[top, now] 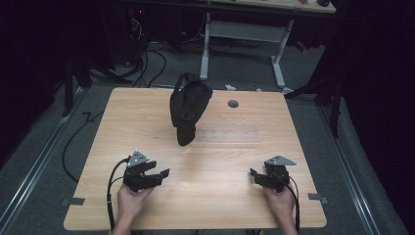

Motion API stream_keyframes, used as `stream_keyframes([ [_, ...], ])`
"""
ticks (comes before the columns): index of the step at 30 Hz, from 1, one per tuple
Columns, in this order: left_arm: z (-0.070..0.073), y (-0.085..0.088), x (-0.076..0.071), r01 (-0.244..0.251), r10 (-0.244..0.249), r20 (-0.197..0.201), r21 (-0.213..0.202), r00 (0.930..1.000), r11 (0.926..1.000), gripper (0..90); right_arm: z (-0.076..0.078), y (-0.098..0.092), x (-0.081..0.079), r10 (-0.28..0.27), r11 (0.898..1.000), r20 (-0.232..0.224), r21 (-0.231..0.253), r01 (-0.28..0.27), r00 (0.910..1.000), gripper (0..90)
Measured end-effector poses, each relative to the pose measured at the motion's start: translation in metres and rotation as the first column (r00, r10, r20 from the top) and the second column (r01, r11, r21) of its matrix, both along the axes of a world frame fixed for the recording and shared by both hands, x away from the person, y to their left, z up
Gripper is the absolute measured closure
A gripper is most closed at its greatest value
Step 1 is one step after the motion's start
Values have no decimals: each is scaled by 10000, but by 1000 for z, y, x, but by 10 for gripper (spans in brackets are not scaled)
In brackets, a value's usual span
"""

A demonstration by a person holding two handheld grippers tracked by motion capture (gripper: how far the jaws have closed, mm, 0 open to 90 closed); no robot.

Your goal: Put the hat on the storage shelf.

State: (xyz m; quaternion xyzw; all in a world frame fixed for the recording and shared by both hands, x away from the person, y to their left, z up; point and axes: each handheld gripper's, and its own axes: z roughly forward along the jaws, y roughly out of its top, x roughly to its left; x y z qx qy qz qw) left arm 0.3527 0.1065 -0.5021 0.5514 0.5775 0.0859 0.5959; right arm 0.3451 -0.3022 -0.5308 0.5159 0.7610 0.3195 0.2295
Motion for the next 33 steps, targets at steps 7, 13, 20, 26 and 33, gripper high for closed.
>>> stream_keyframes([
  [7, -11, -1, 0, -113, 113, 3, 420, 9999, 9991, 344, 0, 0, 0, -18, 10000, -10, 1, 18, 10000, 328],
  [13, -22, -4, 2, -248, 256, -83, 813, 9996, 9964, 342, 0, 0, 0, -20, 10000, -11, 0, 20, 10000, 327],
  [20, -36, -7, 3, -644, 616, 217, 1680, 9979, 9837, 329, 0, 0, 0, -25, 10000, -12, 4, 25, 10000, 327],
  [26, -44, -8, 1, -921, 795, 668, 2149, 9946, 9723, 314, 0, 0, 0, -20, 10000, -20, 12, 21, 10000, 327],
  [33, -44, -9, 1, -889, 770, 635, 2119, 9950, 9733, 296, 0, 0, 0, -28, 10000, -12, 4, 28, 10000, 327],
])
